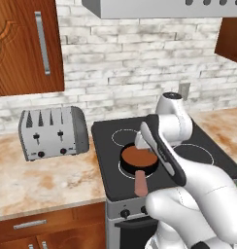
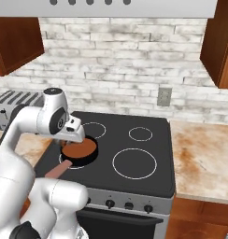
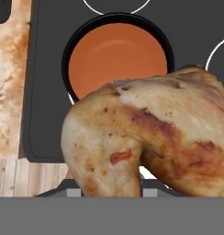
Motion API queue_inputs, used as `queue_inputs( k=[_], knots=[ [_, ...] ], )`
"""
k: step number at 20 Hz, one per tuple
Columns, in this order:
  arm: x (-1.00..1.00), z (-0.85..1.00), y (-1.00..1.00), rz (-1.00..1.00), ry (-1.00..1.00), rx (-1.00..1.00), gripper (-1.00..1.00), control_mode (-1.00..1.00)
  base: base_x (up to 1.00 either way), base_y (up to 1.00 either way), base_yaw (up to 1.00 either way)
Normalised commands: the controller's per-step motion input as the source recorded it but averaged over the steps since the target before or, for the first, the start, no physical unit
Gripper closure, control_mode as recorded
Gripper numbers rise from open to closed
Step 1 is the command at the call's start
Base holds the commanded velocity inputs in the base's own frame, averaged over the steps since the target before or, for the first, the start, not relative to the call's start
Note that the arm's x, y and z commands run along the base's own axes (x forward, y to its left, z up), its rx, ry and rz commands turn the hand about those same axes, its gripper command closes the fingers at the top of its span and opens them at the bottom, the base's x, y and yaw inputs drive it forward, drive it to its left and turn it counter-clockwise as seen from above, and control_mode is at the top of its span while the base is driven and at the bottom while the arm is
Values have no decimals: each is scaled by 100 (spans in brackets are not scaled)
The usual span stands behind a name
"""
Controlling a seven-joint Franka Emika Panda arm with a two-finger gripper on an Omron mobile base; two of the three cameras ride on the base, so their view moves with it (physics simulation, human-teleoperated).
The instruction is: Retrieve the chicken drumstick from the fridge and place it on the saucepan with marinade on the stove.
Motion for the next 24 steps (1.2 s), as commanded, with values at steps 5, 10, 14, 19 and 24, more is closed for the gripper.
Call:
queue_inputs(
  k=[5,10,14,19,24],
  knots=[
    [39,-25,1,0,0,0,100,-100,0,0,0],
    [48,-24,11,0,0,0,100,-100,0,0,0],
    [44,-28,11,0,0,0,100,-100,0,0,0],
    [39,-24,2,0,0,0,100,-100,0,0,0],
    [23,-28,0,0,0,0,100,-100,0,0,0]
  ],
)
